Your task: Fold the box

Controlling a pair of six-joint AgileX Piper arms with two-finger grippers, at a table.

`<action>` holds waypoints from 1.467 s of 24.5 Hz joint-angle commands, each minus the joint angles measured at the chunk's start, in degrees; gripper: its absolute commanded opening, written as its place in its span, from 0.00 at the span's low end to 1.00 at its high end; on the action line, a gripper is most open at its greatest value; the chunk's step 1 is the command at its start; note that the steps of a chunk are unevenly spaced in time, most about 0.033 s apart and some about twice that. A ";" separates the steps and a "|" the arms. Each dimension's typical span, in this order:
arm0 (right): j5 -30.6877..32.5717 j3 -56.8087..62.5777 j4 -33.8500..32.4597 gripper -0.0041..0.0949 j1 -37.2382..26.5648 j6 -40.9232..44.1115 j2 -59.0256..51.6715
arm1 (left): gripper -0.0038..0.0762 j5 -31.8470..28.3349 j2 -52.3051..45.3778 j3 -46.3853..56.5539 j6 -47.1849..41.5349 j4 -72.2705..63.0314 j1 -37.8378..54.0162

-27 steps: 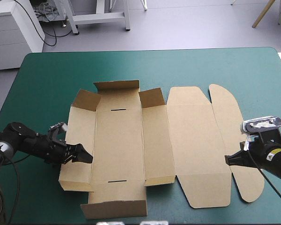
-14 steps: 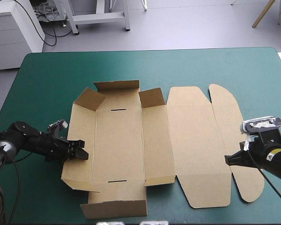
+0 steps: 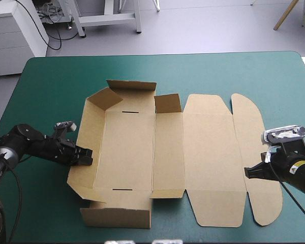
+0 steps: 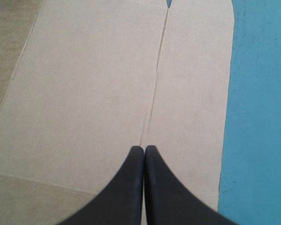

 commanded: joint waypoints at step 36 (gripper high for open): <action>3.45 -19.17 -4.76 0.02 -0.33 1.34 -0.22 | 0.04 -24.28 0.57 -33.80 7.52 67.63 -54.24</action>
